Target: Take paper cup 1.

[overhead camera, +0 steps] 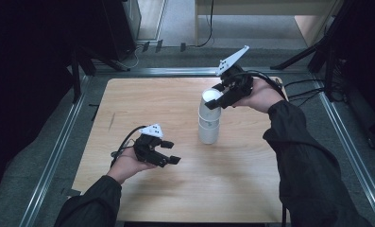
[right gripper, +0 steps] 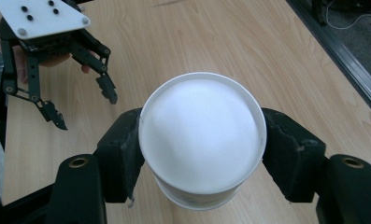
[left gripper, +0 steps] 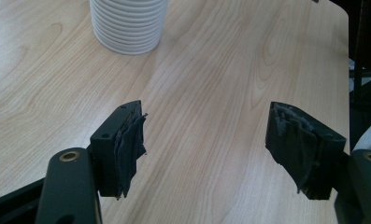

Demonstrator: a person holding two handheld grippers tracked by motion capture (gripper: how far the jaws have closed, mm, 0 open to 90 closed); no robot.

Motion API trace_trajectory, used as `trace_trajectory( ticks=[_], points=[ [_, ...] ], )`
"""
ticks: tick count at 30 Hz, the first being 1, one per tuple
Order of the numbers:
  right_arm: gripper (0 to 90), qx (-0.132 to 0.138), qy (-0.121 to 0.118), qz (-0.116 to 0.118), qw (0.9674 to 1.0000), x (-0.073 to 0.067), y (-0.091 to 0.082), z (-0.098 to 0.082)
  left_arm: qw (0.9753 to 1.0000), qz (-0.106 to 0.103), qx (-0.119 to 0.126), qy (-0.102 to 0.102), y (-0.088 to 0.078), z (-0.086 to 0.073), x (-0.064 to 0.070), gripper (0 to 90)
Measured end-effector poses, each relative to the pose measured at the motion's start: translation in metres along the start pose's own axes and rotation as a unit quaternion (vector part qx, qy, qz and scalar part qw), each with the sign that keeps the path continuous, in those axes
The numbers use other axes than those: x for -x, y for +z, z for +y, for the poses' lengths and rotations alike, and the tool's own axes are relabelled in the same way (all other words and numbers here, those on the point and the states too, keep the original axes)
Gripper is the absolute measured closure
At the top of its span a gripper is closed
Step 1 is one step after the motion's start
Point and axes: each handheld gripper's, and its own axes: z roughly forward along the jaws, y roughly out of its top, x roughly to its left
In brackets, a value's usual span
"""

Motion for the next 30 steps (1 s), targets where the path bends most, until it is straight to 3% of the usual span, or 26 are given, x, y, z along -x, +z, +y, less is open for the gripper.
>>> trace_trajectory(
  ticks=[3,12,18,23,30],
  points=[
    [34.7,0.019,-0.002,0.002,0.9998,-0.001,-0.008,0.004,1.0000,-0.003,0.000,-0.004,0.001,0.000,-0.002,27.9],
    [34.8,0.017,-0.011,0.003,0.9998,-0.009,-0.026,0.014,0.9999,-0.005,0.012,-0.007,-0.003,0.001,-0.004,26.9],
    [34.9,0.024,-0.023,0.018,0.9993,-0.022,-0.042,0.020,0.9998,-0.006,0.018,-0.011,-0.006,0.002,-0.004,25.3],
    [35.0,0.022,-0.041,0.026,0.9986,-0.037,-0.044,0.017,0.9997,-0.005,0.019,-0.011,-0.007,0.003,-0.003,19.4],
    [35.1,0.029,-0.041,0.053,0.9973,-0.050,-0.036,0.000,0.9994,-0.008,0.029,-0.016,-0.010,0.004,-0.003,17.2]
  ],
)
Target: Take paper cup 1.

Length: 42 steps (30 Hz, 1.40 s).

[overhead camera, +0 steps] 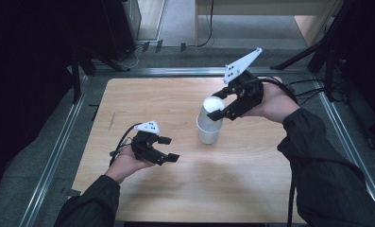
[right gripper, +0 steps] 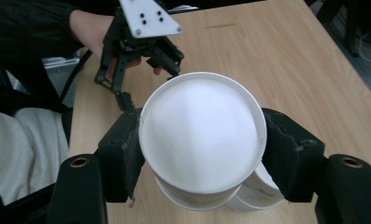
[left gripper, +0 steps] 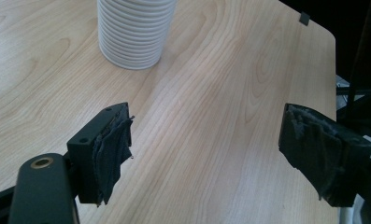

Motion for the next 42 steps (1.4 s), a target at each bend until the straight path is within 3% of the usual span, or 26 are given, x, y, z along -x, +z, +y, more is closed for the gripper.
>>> trace_trajectory(
  ticks=[5,8,15,20,27,37,39,42],
  points=[
    [35.2,0.001,-0.001,0.011,0.9999,-0.007,0.007,-0.012,0.9999,-0.004,0.009,0.001,-0.002,0.001,0.000,17.2],
    [35.2,0.018,0.001,0.022,0.9996,-0.014,0.015,-0.024,0.9997,-0.010,0.024,-0.004,-0.004,0.002,0.000,17.3],
    [35.3,0.040,0.000,0.028,0.9988,-0.021,0.030,-0.044,0.9996,-0.016,0.023,0.004,-0.003,0.004,0.002,17.2],
    [35.3,0.062,0.021,0.048,0.9967,-0.021,0.050,-0.069,0.9993,-0.020,0.027,0.016,-0.001,0.008,0.004,16.3],
    [35.4,0.077,0.026,0.058,0.9950,-0.026,0.073,-0.088,0.9991,-0.027,0.030,0.017,0.001,0.009,0.007,15.9],
    [35.4,0.114,0.046,0.058,0.9908,-0.028,0.087,-0.109,0.9984,-0.040,0.029,0.029,0.003,0.010,0.011,15.9],
    [35.5,0.127,0.051,0.062,0.9887,-0.028,0.090,-0.113,0.9984,-0.041,0.026,0.028,0.005,0.011,0.012,13.0],
    [35.5,0.129,0.051,0.062,0.9884,-0.029,0.096,-0.117,0.9980,-0.047,0.024,0.035,0.006,0.013,0.015,11.2]
  ],
)
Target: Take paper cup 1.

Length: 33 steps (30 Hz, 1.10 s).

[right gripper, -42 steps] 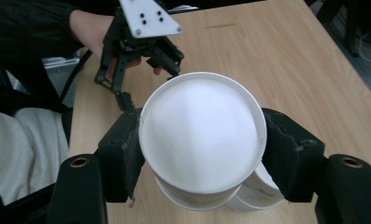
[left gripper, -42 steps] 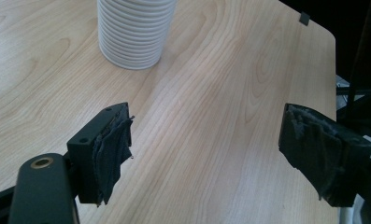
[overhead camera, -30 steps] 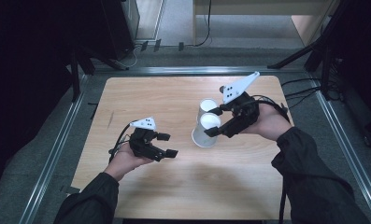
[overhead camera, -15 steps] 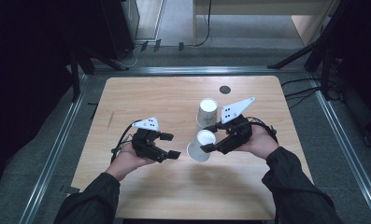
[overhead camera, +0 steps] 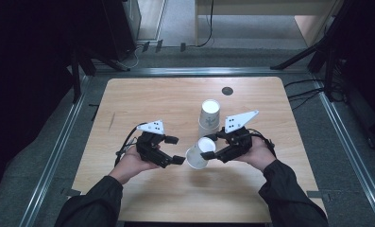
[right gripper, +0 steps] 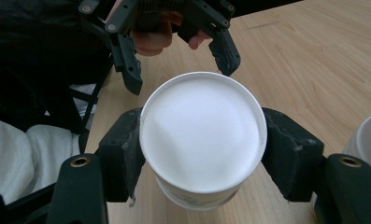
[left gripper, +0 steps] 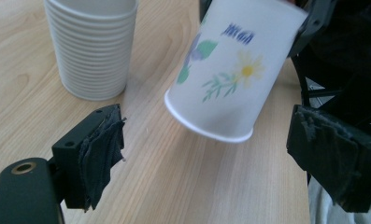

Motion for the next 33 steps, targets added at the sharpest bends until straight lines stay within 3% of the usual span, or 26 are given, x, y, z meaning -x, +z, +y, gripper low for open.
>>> trace_trajectory(
  ticks=[10,27,33],
  points=[
    [35.5,0.024,0.006,0.000,0.9997,0.004,0.006,-0.004,0.9999,0.007,-0.002,0.009,0.005,-0.001,-0.002,12.4],
    [35.5,0.045,0.013,0.018,0.9987,0.000,0.020,0.001,0.9994,-0.015,-0.012,0.028,0.018,0.000,0.003,12.6],
    [35.5,0.050,0.013,0.024,0.9984,-0.002,0.022,0.003,0.9994,-0.020,-0.012,0.026,0.021,-0.002,0.002,13.1]
  ],
)
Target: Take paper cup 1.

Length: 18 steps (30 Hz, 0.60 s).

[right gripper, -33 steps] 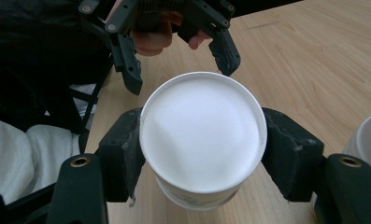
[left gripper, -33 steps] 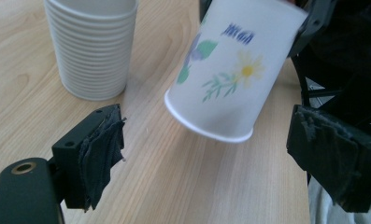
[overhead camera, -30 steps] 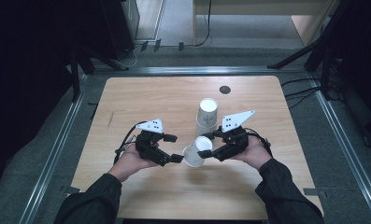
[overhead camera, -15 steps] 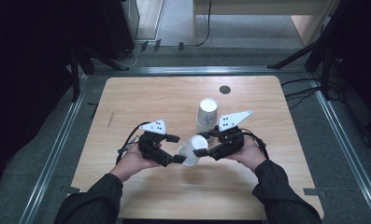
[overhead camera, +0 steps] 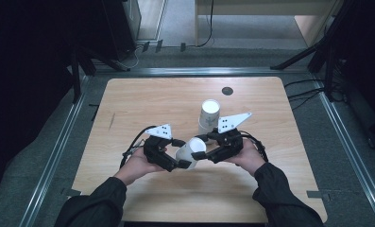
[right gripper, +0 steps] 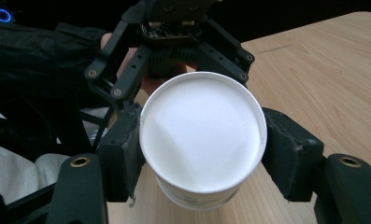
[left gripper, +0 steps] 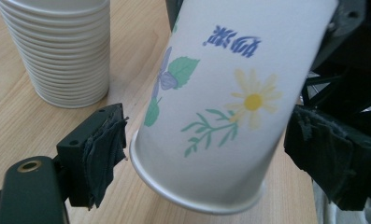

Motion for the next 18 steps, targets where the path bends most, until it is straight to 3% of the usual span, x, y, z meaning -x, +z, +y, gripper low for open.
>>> trace_trajectory(
  ticks=[14,16,18],
  points=[
    [35.7,0.003,0.008,0.014,0.9999,-0.0024,0.0042,0.0028,0.9998,-0.008,-0.004,0.017,0.0042,-0.0015,0.0027,16.1],
    [35.8,0.001,0.009,0.014,0.9999,-0.0026,0.0050,0.0031,0.9996,-0.012,0.002,0.026,0.0032,-0.0018,0.0043,22.2],
    [35.8,0.002,0.012,0.016,0.9998,-0.0019,0.0047,0.0029,0.9996,-0.012,0.002,0.026,0.0029,-0.0020,0.0039,22.4]
  ],
)
